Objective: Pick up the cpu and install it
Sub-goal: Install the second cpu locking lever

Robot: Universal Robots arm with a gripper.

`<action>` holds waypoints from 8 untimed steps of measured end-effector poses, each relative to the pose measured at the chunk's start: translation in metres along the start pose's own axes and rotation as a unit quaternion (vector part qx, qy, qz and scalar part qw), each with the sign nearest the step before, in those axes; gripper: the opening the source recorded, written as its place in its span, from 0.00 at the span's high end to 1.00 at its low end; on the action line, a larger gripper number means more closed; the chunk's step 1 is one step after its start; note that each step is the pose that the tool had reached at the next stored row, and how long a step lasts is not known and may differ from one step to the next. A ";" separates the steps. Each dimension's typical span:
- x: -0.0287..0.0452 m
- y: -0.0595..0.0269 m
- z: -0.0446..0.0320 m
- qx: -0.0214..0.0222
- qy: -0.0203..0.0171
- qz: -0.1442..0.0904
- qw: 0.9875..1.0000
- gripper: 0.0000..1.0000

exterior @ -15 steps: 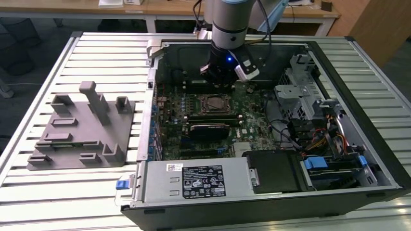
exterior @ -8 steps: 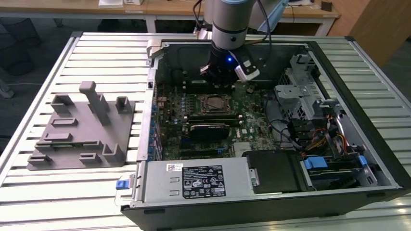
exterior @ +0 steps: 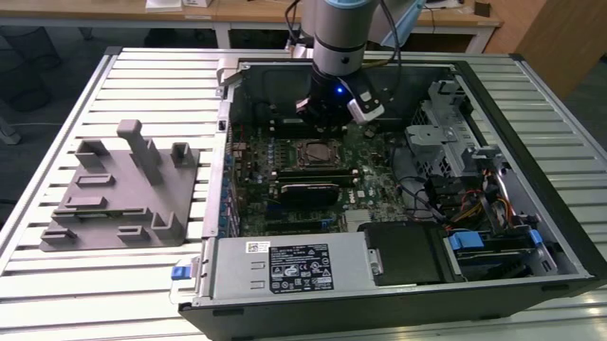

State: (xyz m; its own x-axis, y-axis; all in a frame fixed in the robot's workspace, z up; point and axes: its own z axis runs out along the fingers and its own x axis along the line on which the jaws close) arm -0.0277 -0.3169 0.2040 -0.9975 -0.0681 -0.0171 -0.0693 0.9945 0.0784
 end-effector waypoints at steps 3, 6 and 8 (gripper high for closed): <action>0.0002 -0.0031 -0.0002 0.000 0.000 0.000 1.000 0.89; 0.0004 -0.0051 -0.0011 0.000 0.000 0.000 1.000 0.89; 0.0003 -0.0050 -0.0049 0.000 0.000 0.000 1.000 0.89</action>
State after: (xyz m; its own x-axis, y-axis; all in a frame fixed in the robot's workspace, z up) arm -0.0278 -0.3223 0.2085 -0.9975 -0.0680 -0.0171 -0.0691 0.9945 0.0784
